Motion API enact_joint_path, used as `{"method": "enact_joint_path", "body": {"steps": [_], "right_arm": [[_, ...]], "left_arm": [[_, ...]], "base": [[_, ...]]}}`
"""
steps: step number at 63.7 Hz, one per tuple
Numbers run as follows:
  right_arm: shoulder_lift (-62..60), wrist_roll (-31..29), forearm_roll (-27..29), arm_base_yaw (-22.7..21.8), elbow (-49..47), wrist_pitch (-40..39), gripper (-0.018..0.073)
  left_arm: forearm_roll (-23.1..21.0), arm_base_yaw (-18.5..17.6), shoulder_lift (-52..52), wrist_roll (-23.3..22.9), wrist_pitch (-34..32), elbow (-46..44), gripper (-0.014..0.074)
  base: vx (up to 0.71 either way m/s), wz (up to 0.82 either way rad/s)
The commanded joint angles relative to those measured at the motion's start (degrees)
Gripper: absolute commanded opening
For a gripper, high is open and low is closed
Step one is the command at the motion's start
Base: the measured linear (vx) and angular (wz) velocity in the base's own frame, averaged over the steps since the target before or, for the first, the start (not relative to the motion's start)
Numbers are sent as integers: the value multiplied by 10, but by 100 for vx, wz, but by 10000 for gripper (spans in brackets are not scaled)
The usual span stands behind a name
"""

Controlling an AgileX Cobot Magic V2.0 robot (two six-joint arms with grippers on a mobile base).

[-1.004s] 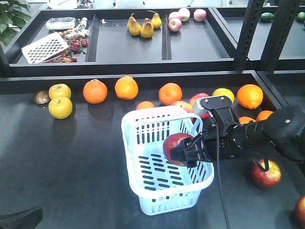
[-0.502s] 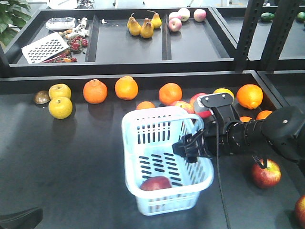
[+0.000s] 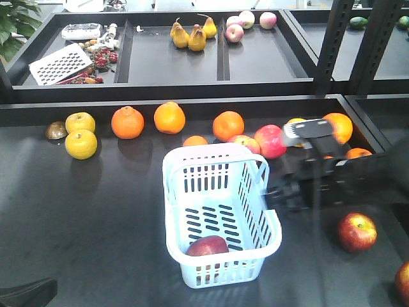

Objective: Pick three apples into basket with both arms
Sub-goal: 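Lift the apple and carry it over the basket with the right gripper, then open the right gripper to drop the apple into the basket, then move the right gripper to a second red apple and grasp it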

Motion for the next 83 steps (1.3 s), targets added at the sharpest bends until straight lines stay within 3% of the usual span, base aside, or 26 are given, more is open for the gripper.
{"method": "enact_joint_path", "body": {"steps": [1, 10, 23, 32, 43, 51, 60, 83], "right_arm": [[-35, 68, -84, -45, -14, 1, -13], [-37, 151, -175, -131, -14, 2, -8], [-7, 140, -203, -234, -14, 8, 55], [46, 122, -200, -253, -34, 12, 238], [127, 128, -204, -252, -104, 40, 566], [186, 150, -219, -251, -158, 81, 695], [234, 181, -249, -241, -200, 96, 701], [315, 215, -308, -228, -241, 109, 611]], "left_arm": [[-6, 1, 0, -3, -40, -14, -8], [-6, 1, 0, -3, -40, -14, -8], [-6, 1, 0, -3, -40, -14, -7], [-6, 1, 0, -3, -40, -14, -6], [-6, 1, 0, -3, -40, -14, -6], [-6, 1, 0, -3, -40, -14, -6], [-6, 1, 0, -3, -40, -14, -6], [-6, 1, 0, -3, -40, -14, -6]], "base": [[0, 0], [0, 0], [0, 0], [0, 0], [0, 0], [0, 0], [0, 0], [0, 0]]}}
